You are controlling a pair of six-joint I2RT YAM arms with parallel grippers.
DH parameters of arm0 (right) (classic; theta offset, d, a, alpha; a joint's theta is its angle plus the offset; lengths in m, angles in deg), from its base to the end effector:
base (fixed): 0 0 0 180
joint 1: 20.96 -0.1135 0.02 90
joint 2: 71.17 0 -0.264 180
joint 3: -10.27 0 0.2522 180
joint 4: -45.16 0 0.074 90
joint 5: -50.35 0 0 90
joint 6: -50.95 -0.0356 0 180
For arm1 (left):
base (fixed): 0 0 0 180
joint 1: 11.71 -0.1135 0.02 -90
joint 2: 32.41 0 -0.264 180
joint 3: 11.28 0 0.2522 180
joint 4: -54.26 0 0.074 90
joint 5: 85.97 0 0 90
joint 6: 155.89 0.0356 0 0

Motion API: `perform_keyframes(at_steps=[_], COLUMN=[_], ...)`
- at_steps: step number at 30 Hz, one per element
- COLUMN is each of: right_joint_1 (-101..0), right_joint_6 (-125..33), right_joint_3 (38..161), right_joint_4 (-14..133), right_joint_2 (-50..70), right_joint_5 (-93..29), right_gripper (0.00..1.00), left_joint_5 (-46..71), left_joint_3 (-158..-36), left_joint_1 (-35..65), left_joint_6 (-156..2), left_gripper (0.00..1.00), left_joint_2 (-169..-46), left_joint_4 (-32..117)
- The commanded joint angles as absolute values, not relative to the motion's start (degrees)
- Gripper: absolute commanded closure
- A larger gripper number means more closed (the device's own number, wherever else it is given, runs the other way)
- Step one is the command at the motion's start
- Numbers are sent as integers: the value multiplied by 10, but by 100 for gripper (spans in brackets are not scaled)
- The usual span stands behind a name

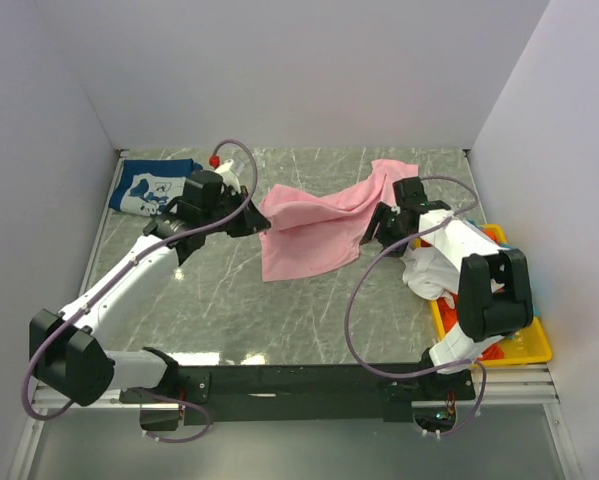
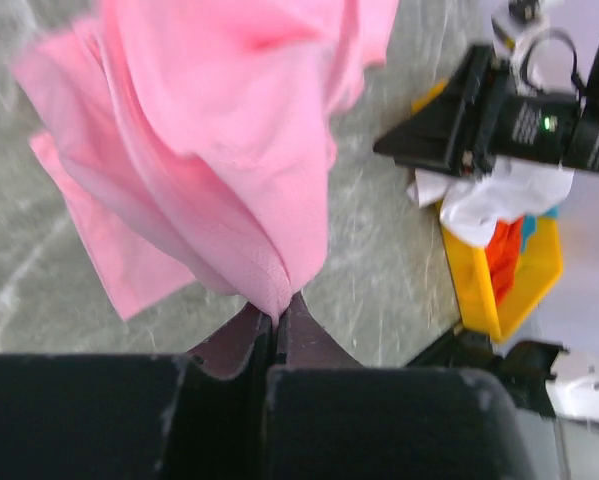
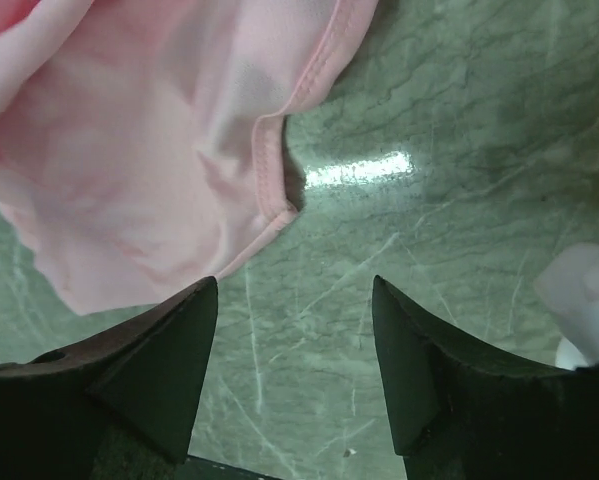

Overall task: Fold and stack the t-shirts
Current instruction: Flatten the tshirt out

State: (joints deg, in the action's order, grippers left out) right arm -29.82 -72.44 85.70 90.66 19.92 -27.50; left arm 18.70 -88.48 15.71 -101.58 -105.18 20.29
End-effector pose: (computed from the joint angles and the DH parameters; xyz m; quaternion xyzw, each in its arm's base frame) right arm 0.3154 0.0567 0.2141 0.1788 0.9467 0.1849 0.1940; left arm 0.2511 -0.1404 0.3317 0.0023 0.8593 -0.3553 0.3678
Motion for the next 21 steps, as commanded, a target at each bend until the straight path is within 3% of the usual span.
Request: perform_keyframes(at_steps=[1, 11, 21], right_joint_1=[-331, -370, -390], right_joint_6=[-711, -703, -691], right_joint_3=[884, 974, 1003], right_joint_4=[914, 954, 982], right_joint_2=[230, 338, 370], right_joint_5=[-312, -371, -384], right_gripper=[31, 36, 43], left_joint_5=[264, 264, 263], left_joint_3=[-873, -878, -869], left_joint_1=[155, 118, 89], left_joint_6=[-1027, -1039, -1047], left_gripper=[100, 100, 100], left_joint_2=[-1069, -1059, -1054], left_joint_4=[175, 183, 191])
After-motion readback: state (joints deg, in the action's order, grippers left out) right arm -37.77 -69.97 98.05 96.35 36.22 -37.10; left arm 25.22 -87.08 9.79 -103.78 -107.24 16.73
